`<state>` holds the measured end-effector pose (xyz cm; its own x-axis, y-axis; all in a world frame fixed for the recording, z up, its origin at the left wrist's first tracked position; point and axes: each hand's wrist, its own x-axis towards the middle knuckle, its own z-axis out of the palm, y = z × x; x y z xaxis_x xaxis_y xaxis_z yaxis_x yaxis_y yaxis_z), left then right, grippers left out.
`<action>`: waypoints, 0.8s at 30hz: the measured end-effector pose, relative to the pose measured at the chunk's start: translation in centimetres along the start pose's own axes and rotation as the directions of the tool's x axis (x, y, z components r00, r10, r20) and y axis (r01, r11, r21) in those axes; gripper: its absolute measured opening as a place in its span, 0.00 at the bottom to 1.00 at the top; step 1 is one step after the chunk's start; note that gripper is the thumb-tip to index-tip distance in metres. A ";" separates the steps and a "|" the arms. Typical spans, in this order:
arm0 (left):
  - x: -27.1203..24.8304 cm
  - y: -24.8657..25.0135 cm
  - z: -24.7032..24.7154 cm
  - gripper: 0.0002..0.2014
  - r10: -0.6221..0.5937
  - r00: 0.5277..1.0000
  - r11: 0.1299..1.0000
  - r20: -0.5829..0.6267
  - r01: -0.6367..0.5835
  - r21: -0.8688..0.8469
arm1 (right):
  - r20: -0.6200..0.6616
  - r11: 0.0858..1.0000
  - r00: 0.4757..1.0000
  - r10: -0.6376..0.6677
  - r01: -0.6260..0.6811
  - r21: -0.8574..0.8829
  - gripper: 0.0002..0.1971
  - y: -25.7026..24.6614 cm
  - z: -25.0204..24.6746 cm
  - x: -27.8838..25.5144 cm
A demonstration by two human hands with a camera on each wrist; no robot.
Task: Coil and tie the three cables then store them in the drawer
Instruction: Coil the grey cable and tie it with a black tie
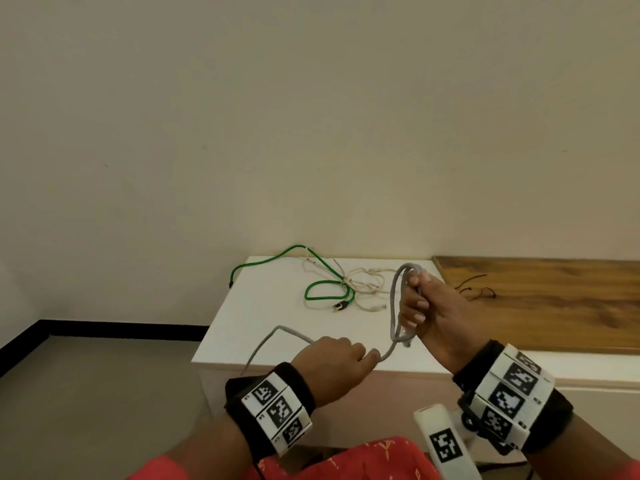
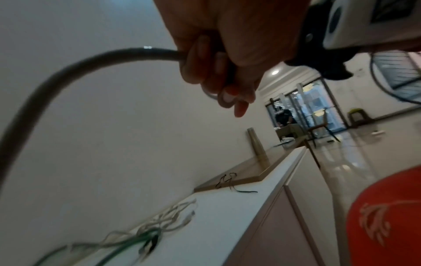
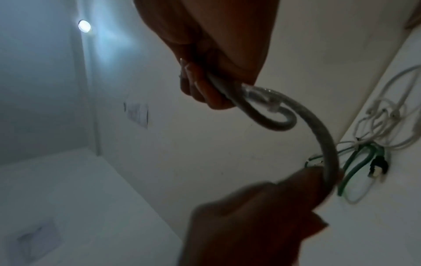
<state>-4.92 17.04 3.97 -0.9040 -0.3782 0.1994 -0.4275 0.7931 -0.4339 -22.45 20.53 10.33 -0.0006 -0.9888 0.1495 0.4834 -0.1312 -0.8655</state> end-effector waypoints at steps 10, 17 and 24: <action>0.6 1.6 -2.9 0.17 -0.067 0.939 0.988 -0.337 0.016 -0.154 | 0.138 0.588 0.990 0.036 0.091 -0.804 0.15 3.4 1.1 -1.0; 0.3 0.8 -4.8 0.14 -0.209 0.978 0.678 0.017 0.157 -0.719 | 0.105 0.459 0.956 0.272 -0.033 -0.888 0.14 3.7 0.5 -0.9; -0.2 -1.3 -3.3 0.15 -0.333 0.941 0.615 0.057 0.263 -0.743 | 0.082 0.549 0.900 0.429 -0.188 -0.814 0.22 4.4 1.0 -1.6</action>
<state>-4.21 17.61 7.38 -0.7078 -0.6475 0.2824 -0.5051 0.7434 0.4384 -19.51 21.60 6.78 0.2785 -0.9398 -0.1978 -0.4470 0.0554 -0.8928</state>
